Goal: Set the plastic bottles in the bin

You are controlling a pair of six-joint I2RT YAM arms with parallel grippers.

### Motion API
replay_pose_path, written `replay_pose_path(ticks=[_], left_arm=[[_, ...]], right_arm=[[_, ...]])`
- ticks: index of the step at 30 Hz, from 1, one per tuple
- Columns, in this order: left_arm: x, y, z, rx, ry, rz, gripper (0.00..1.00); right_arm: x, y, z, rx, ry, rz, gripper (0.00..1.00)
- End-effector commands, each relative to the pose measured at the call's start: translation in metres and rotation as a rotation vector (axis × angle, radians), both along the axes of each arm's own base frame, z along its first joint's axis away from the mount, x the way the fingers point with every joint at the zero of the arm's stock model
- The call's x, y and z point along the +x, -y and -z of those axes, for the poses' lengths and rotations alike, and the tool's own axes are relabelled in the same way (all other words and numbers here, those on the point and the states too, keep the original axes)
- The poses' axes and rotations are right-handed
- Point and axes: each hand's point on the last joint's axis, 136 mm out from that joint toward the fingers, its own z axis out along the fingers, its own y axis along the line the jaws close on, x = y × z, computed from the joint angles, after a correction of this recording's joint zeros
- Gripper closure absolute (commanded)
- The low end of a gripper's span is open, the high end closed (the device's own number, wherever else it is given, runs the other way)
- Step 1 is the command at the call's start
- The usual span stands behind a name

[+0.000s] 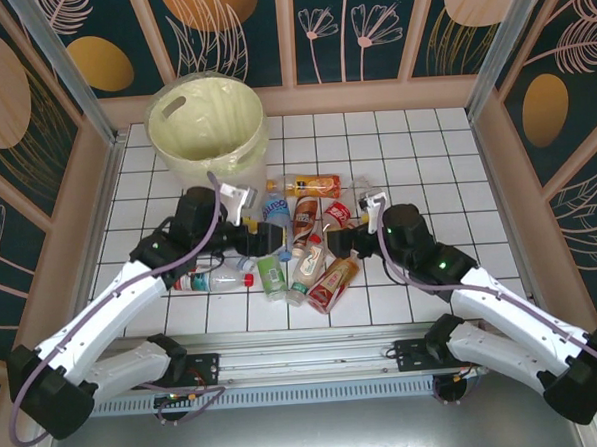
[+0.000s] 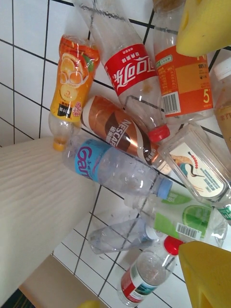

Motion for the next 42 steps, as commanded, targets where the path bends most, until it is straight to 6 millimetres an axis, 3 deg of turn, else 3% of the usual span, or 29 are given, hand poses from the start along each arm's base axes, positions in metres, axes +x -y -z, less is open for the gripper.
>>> replay_pose_path(ticks=[1, 6, 21, 24, 28, 42], left_arm=[[0.000, -0.010, 0.013, -0.007, -0.042, -0.124, 0.09], [-0.003, -0.023, 0.046, 0.035, -0.138, -0.244, 0.10], [0.001, -0.016, 0.116, 0.335, -0.287, -0.383, 0.09], [0.002, -0.009, 0.129, 0.379, -0.309, -0.379, 0.12], [0.004, -0.017, 0.149, 0.492, -0.319, -0.412, 0.17], [-0.005, -0.006, 0.178, 0.513, -0.371, -0.371, 0.28]], right_arm=[[0.001, 0.008, -0.028, 0.017, 0.065, 0.041, 0.01], [0.001, 0.009, -0.023, 0.016, 0.034, 0.056, 0.01], [-0.006, 0.020, -0.024, 0.062, 0.020, 0.099, 0.01], [-0.006, 0.025, -0.026, 0.072, 0.029, 0.118, 0.01], [-0.008, 0.028, -0.031, 0.092, 0.050, 0.125, 0.01], [-0.007, 0.026, -0.033, 0.097, 0.057, 0.118, 0.01]])
